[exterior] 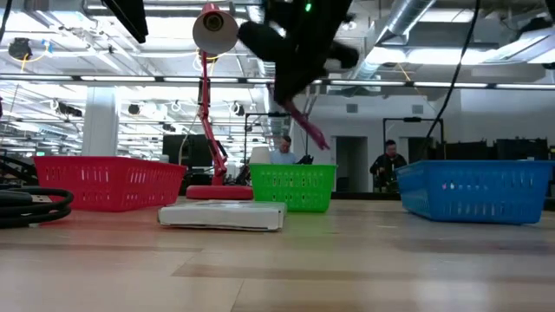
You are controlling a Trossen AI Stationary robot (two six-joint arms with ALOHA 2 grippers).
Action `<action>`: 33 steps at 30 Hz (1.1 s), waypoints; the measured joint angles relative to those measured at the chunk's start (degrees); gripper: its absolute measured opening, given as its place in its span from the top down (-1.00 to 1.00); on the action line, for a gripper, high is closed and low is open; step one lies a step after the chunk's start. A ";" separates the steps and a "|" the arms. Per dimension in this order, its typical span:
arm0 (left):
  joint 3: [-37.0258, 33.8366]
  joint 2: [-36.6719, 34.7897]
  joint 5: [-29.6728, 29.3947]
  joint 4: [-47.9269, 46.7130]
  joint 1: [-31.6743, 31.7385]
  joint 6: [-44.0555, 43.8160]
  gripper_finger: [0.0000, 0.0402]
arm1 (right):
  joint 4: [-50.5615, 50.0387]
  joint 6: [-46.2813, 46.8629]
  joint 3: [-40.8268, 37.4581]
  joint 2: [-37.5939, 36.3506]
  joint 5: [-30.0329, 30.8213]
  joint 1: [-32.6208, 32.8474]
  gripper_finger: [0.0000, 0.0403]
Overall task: Pick and place items into bin
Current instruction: Put the purple charger cable into the green bin, then put the black charger cable into the green bin
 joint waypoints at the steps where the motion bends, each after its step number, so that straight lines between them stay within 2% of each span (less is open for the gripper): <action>1: 0.00 0.00 0.02 0.19 -0.03 -0.02 -0.21 | 0.04 0.05 0.00 0.00 -1.89 -1.61 0.77; 7: 0.00 0.00 0.09 0.30 -1.20 -0.06 -0.20 | 0.91 5.69 -2.47 0.07 -18.60 -9.97 0.89; 10: 0.00 0.00 0.09 0.28 -2.27 -0.03 -0.20 | 3.21 7.15 -4.15 0.17 -25.81 -12.15 0.86; 12: 0.00 0.00 0.07 0.30 -3.00 -0.03 -0.20 | 3.14 7.18 -4.16 0.16 -28.22 -12.40 0.78; 18: 0.00 0.00 -0.20 0.38 -4.86 -0.08 -0.20 | 2.50 8.68 -4.15 0.15 -33.04 -12.53 0.59; 27: 0.00 0.00 -0.36 1.15 -6.49 -1.02 -0.20 | 2.03 4.92 -3.92 -0.23 -33.31 -12.68 0.52; 33: -0.97 0.00 1.06 0.04 -6.47 -2.20 -0.20 | 2.32 0.94 0.43 -3.68 -33.25 -11.17 0.53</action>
